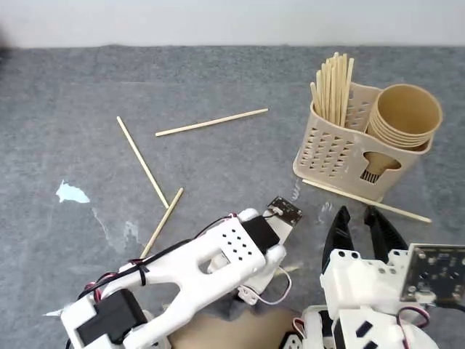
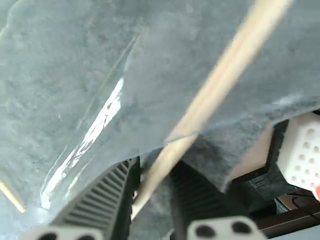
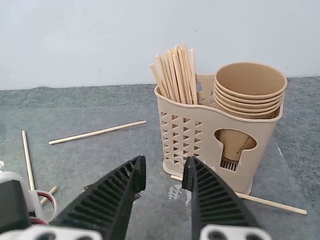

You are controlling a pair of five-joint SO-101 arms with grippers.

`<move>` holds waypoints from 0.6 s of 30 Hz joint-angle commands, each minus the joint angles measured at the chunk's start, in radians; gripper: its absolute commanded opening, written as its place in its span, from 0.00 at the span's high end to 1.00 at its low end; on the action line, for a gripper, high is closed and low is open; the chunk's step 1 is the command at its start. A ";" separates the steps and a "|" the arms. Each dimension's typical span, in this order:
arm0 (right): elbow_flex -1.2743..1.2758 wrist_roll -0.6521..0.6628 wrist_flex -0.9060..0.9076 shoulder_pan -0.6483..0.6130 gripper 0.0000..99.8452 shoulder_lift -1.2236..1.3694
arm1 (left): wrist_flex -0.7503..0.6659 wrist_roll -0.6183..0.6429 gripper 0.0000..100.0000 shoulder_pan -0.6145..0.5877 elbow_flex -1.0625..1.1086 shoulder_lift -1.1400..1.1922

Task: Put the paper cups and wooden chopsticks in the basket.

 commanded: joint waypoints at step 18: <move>0.000 -0.002 -0.013 0.008 0.86 -0.001 | 0.043 -0.006 0.76 -0.051 -0.018 -0.002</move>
